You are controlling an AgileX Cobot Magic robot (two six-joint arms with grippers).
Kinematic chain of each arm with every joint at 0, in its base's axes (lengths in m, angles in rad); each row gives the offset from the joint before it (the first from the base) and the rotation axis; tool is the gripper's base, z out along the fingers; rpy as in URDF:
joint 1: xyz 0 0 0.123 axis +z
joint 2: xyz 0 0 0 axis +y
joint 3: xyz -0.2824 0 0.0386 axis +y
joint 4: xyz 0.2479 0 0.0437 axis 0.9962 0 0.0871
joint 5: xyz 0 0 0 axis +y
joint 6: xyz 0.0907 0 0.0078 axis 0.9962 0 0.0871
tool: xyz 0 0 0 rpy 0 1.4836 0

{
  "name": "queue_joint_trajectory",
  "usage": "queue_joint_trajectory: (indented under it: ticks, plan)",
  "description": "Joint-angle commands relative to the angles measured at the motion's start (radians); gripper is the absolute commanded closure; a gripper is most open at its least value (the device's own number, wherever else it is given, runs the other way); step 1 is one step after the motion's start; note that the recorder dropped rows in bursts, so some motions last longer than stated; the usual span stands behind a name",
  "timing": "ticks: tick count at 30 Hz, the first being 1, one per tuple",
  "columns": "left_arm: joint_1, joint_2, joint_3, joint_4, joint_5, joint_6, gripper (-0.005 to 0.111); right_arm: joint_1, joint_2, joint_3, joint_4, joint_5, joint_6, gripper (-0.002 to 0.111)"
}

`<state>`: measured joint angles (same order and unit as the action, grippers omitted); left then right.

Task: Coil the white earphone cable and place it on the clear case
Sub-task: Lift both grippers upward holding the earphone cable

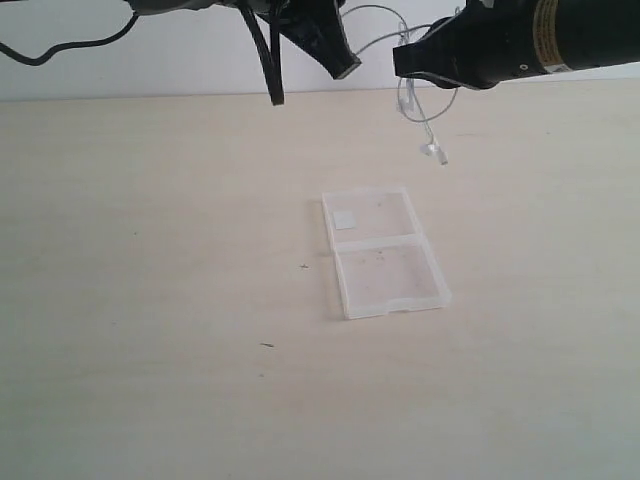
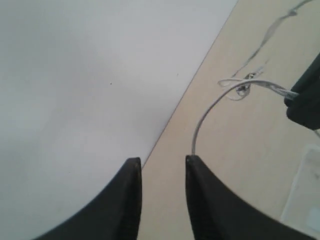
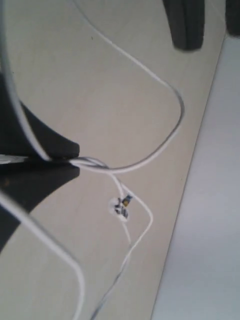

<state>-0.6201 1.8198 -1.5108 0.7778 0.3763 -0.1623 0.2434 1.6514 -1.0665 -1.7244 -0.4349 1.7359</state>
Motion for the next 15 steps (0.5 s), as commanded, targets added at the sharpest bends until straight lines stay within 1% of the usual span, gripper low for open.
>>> queue_joint_trajectory:
  ticks: [1, 3, 5, 11, 15]
  plan:
    - [0.002, -0.010, -0.001, 0.024, 0.098, 0.058, 0.076, 0.001, -0.010, -0.008, -0.020, -0.038, 0.040, 0.108]
    - [0.010, -0.010, -0.001, 0.030, 0.115, 0.058, 0.076, -0.007, -0.006, -0.008, -0.020, -0.027, 0.066, 0.108]
    - [0.020, -0.010, -0.001, 0.030, 0.115, 0.055, 0.076, -0.007, -0.001, -0.011, -0.020, 0.031, 0.078, 0.108]
    - [0.022, -0.010, -0.001, 0.013, 0.132, 0.054, 0.076, 0.000, 0.001, -0.037, -0.020, 0.389, -0.075, 0.108]
    - [0.022, -0.010, -0.001, 0.013, 0.132, 0.054, 0.076, 0.000, 0.003, -0.049, -0.020, 0.574, -0.158, 0.108]
